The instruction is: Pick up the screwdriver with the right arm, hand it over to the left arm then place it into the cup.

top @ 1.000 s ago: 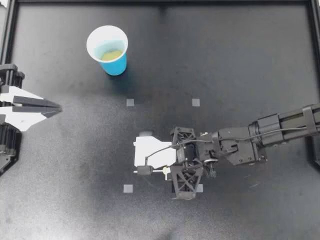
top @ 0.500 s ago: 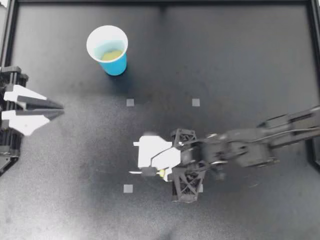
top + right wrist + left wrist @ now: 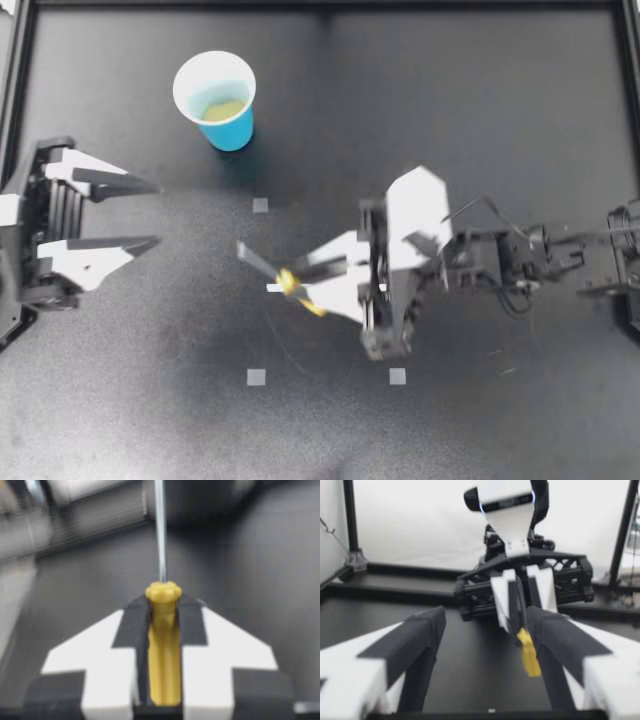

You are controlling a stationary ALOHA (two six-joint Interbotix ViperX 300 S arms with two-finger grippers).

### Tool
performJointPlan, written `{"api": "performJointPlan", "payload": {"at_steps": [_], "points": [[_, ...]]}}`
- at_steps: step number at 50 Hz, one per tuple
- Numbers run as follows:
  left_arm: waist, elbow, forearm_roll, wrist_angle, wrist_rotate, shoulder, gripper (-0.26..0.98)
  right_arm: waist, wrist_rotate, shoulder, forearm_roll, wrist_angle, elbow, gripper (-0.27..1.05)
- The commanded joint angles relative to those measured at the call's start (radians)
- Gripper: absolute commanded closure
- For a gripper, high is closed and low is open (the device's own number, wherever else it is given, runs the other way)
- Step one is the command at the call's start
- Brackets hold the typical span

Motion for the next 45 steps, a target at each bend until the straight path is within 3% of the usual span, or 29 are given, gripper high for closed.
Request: {"api": "performJointPlan", "payload": {"at_steps": [1,16,37,45], "points": [[0.002,-0.038,-0.002,-0.063,-0.009,0.041,0.06,-0.02,-0.014,-0.005,0.002,-0.055,-0.026,0.74],[0.002,-0.13,0.012,-0.114,-0.031,0.19,0.06,-0.04,-0.086,0.04,0.002,-0.057,-0.123,0.74],[0.002,-0.175,0.049,-0.126,-0.084,0.244,0.06,-0.063,-0.092,0.067,0.002,-0.057,-0.164,0.74],[0.002,-0.178,0.052,-0.127,-0.086,0.256,0.17,-0.064,-0.092,0.069,0.002,-0.057,-0.167,0.74]]}}
